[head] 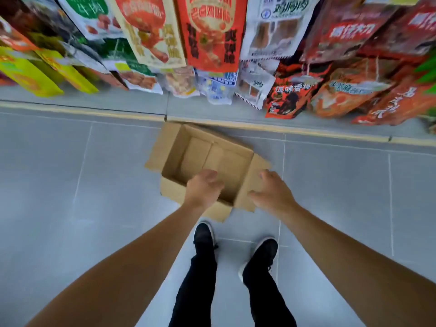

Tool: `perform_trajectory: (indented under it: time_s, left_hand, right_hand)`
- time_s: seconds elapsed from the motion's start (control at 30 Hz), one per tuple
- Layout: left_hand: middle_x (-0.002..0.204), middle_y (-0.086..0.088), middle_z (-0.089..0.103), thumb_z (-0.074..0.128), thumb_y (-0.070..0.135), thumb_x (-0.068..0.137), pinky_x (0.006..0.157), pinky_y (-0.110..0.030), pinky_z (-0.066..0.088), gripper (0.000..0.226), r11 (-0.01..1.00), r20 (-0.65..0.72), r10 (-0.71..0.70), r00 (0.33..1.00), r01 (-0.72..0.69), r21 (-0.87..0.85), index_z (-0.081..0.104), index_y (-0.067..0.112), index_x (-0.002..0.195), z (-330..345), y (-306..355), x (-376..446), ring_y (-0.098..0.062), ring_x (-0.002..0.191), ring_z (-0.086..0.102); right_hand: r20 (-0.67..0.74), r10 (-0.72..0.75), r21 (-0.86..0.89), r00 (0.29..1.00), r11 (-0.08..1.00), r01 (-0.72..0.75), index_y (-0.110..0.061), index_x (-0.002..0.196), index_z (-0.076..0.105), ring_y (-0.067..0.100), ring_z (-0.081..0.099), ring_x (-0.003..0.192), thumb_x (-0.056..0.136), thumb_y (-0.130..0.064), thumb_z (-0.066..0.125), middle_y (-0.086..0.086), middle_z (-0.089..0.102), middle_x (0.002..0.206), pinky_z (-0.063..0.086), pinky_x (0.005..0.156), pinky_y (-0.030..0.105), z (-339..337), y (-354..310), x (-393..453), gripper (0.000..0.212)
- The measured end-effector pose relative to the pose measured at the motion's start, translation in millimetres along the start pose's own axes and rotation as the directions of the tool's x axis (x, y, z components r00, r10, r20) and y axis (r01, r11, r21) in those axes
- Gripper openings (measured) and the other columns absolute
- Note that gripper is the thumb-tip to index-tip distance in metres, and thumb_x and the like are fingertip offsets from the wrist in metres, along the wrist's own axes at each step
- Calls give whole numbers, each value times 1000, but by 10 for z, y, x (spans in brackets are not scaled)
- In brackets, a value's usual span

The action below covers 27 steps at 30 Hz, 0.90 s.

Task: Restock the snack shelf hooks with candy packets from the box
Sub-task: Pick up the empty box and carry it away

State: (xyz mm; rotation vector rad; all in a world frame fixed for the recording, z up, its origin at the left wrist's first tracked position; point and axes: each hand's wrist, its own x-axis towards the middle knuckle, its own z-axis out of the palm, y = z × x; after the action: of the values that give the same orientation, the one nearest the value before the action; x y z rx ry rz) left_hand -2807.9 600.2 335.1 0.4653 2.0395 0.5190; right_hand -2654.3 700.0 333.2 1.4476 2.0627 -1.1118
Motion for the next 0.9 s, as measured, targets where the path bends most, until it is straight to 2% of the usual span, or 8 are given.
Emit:
perform_trajectory:
  time_s: [0.13, 0.3, 0.43, 0.5, 0.57, 0.67, 0.8, 0.9]
  left_hand:
    - [97, 5, 58, 59, 20, 84, 79, -35, 51, 17, 997, 28, -76, 997, 75, 2, 60, 27, 100, 377, -618, 514, -20, 85, 57]
    - [117, 3, 66, 62, 21, 85, 92, -30, 49, 33, 975, 52, -216, 975, 218, -50, 65, 19, 117, 851, -1421, 1169, -19, 108, 59]
    - [81, 3, 61, 61, 26, 74, 71, -27, 48, 16, 923, 112, -360, 926, 371, -103, 65, 13, 83, 1243, -2131, 1741, -20, 81, 56]
    - [75, -4, 58, 59, 36, 67, 77, -38, 55, 18, 883, 134, -430, 893, 447, -144, 58, 18, 70, 1382, -2395, 1989, -22, 76, 58]
    - [82, -7, 64, 62, 40, 71, 84, -47, 57, 24, 835, 133, -487, 863, 505, -220, 61, 17, 76, 1510, -2665, 2240, -30, 83, 68]
    - [102, -5, 66, 66, 41, 82, 78, -40, 61, 36, 684, 159, -596, 787, 602, -412, 61, 11, 101, 1624, -2867, 2545, -26, 88, 71]
    - [109, -12, 62, 67, 42, 85, 81, -43, 60, 30, 540, 222, -639, 736, 635, -552, 53, 16, 89, 1700, -2917, 2878, -33, 90, 70]
    - [111, -20, 61, 69, 30, 86, 70, -43, 62, 27, 484, 250, -640, 726, 635, -602, 56, 12, 102, 1712, -2872, 2959, -37, 91, 69]
  right_hand:
    - [54, 81, 39, 995, 996, -83, -13, 134, 44, 27, 50, 118, 83, -23, 62, 7, 45, 134, 41, 79, 30, 642, 302, 573, 55]
    - [133, 129, 84, 983, 986, -141, -15, 142, 40, 26, 52, 118, 85, -29, 63, 6, 44, 139, 44, 85, 31, 1392, 720, 1233, 63]
    - [159, 251, 105, 955, 957, -269, -13, 143, 33, 29, 55, 114, 83, -29, 65, 9, 48, 135, 48, 85, 35, 2049, 1067, 1812, 69]
    - [148, 344, 139, 927, 921, -364, -11, 140, 29, 31, 58, 104, 83, -31, 65, 10, 54, 122, 52, 82, 40, 2310, 1200, 2078, 70]
    - [177, 446, 214, 877, 852, -477, -12, 139, 28, 30, 58, 100, 84, -32, 64, 7, 54, 114, 52, 81, 40, 2564, 1288, 2332, 69]
    - [203, 527, 303, 825, 768, -564, -12, 137, 37, 30, 57, 105, 84, -35, 65, 9, 54, 118, 50, 83, 37, 2840, 1383, 2588, 63]
    - [187, 511, 413, 839, 734, -539, -14, 111, 52, 26, 60, 86, 84, -19, 64, 8, 61, 105, 52, 73, 35, 3102, 1493, 2809, 30]
    - [215, 490, 532, 845, 667, -522, -8, 111, 59, 26, 65, 82, 81, -9, 65, 9, 65, 96, 58, 76, 39, 3083, 1566, 2781, 31]
